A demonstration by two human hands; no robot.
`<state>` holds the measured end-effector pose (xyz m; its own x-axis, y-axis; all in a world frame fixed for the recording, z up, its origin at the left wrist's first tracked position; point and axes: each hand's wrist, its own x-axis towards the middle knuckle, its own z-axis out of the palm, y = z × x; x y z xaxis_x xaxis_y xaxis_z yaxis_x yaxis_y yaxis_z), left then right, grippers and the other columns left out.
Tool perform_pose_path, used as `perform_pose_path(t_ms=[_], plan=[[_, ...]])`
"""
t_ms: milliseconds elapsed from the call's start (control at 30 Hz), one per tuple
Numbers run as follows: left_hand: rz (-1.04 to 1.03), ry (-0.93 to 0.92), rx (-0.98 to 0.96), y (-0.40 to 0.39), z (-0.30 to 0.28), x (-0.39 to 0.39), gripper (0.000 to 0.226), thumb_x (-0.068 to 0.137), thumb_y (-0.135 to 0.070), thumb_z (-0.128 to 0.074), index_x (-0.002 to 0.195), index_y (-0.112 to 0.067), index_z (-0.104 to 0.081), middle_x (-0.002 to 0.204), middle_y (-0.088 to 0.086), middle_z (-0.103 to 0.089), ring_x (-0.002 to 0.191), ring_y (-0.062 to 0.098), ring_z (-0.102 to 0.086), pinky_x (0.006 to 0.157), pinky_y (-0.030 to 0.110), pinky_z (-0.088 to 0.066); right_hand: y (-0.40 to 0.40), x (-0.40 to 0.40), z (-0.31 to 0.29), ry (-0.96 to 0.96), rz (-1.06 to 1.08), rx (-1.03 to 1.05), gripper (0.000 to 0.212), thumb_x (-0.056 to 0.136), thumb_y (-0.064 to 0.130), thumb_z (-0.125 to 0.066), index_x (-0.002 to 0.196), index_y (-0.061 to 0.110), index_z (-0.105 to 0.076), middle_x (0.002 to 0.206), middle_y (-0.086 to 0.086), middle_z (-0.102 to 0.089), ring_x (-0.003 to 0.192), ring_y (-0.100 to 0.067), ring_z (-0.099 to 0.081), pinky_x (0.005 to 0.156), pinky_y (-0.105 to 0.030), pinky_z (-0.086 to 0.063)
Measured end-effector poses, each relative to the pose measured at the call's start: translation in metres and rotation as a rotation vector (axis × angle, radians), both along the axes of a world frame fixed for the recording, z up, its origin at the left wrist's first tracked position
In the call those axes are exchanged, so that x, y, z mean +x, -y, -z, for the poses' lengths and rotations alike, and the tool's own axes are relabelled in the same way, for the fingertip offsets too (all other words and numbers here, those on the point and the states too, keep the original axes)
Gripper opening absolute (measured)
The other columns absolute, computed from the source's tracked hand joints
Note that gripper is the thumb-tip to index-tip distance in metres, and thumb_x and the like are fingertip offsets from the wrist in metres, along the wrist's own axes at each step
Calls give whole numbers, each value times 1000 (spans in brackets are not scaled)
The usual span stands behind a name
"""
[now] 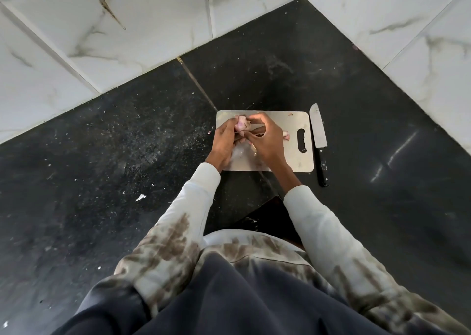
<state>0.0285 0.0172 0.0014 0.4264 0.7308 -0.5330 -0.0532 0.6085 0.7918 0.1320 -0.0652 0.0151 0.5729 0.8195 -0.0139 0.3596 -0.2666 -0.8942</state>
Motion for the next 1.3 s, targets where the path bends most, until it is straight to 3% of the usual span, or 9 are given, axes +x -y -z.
perform_pose_path(t_ms=[100, 200, 300, 400, 533, 667, 800, 1033, 1300], plan=[[-1, 10, 7, -1, 5, 1, 33, 111, -32, -55, 120, -10, -78, 110, 19, -75, 105, 28, -69, 105, 44, -57, -1, 2, -3, 14, -4, -6, 40, 90, 35, -81, 125, 23, -64, 123, 6, -71, 109, -7, -66, 93, -17, -53], [-2, 23, 9, -2, 3, 3, 32, 112, -30, -54, 122, -8, -76, 104, 16, -74, 100, 26, -70, 95, 36, -63, -2, 4, -4, 33, 12, -9, 35, 89, 28, -83, 118, 21, -64, 118, 2, -70, 103, -8, -66, 84, -10, -49], [-2, 12, 34, -2, 4, 5, 32, 112, -28, -55, 128, -5, -72, 108, 15, -75, 92, 20, -71, 82, 25, -64, -2, 4, -5, 24, 28, -24, 35, 90, 31, -83, 117, 23, -62, 115, 4, -71, 101, -10, -67, 85, -13, -50], [-5, 1, 60, -5, 9, 5, 36, 112, -29, -55, 134, -4, -68, 121, 18, -75, 96, 21, -73, 89, 29, -64, -2, 9, -1, -12, 37, -62, 38, 89, 36, -83, 118, 25, -61, 114, 6, -71, 99, -9, -68, 86, -14, -52], [-34, -13, -15, -13, 17, 0, 42, 110, -34, -54, 140, -8, -66, 137, 18, -69, 116, 27, -71, 99, 37, -62, 5, 24, 13, 12, 148, -206, 36, 86, 31, -86, 113, 27, -62, 111, 7, -70, 97, -11, -67, 91, -32, -59], [-51, -20, -74, -14, 19, -4, 38, 107, -33, -55, 132, -12, -74, 130, 10, -71, 115, 26, -68, 97, 38, -59, 11, 26, 20, 123, 143, -311, 34, 88, 26, -83, 116, 24, -64, 120, 5, -62, 103, -16, -64, 86, -26, -52], [-23, -7, -54, -11, 20, -3, 37, 102, -32, -61, 128, -11, -76, 127, 13, -75, 114, 26, -71, 90, 34, -62, -1, 25, 11, 156, 120, -235, 31, 86, 29, -84, 111, 25, -66, 122, 5, -59, 102, -13, -63, 88, -27, -55], [-60, 71, -155, -9, 11, 1, 28, 105, -30, -60, 119, -11, -75, 113, 9, -77, 110, 23, -68, 103, 37, -55, -19, 21, -4, -5, -15, -115, 35, 94, 32, -77, 125, 18, -69, 125, 1, -73, 114, -15, -66, 100, -35, -55], [-100, 194, -199, -10, 9, 1, 44, 99, -29, -72, 134, -3, -68, 120, 14, -73, 112, 24, -68, 112, 38, -53, -12, 20, -7, 29, 19, 10, 23, 94, 35, -76, 113, 22, -75, 111, 10, -76, 102, -8, -70, 94, -25, -58]])
